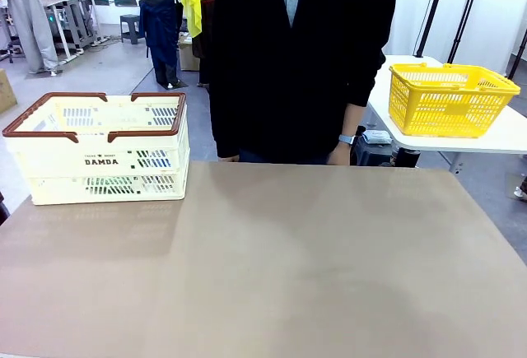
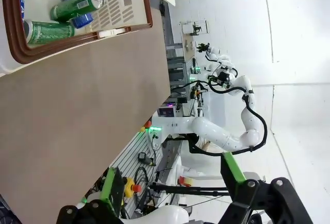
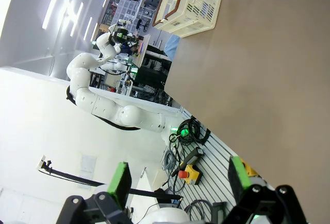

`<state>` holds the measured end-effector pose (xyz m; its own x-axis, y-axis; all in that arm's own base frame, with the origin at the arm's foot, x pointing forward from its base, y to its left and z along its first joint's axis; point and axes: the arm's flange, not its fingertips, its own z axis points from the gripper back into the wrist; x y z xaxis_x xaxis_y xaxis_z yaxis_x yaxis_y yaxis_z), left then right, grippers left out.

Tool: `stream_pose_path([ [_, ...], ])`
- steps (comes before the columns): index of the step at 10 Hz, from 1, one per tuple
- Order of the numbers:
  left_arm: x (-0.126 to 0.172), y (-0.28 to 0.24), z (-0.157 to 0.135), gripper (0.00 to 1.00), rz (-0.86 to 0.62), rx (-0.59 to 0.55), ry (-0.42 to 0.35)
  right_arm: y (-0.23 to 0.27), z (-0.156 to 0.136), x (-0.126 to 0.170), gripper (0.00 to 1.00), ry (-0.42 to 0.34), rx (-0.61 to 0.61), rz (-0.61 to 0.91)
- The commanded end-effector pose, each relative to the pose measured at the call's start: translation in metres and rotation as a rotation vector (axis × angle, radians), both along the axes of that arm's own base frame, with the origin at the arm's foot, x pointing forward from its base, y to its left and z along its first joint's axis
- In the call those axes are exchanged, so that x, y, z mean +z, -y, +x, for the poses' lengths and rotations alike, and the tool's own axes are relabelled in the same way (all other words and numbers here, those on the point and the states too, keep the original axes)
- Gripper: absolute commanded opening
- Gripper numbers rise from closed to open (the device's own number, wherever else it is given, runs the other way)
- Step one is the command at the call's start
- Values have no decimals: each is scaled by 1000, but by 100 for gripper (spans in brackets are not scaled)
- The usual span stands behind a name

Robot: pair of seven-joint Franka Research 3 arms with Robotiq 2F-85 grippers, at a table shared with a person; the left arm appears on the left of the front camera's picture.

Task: Place the drinks into the Shopping basket.
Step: Pick up one drink and place it into the Shopping basket.

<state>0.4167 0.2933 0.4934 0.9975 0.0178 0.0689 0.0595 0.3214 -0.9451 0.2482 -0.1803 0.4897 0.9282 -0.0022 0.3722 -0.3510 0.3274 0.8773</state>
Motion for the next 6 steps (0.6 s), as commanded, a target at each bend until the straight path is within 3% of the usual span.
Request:
stream_pose_path([
  [1,4,0,1,100,-15,4,-9,4,-3,1,100,13,18,-14],
  [6,4,0,1,100,-15,4,-9,4,-3,1,100,13,18,-14],
])
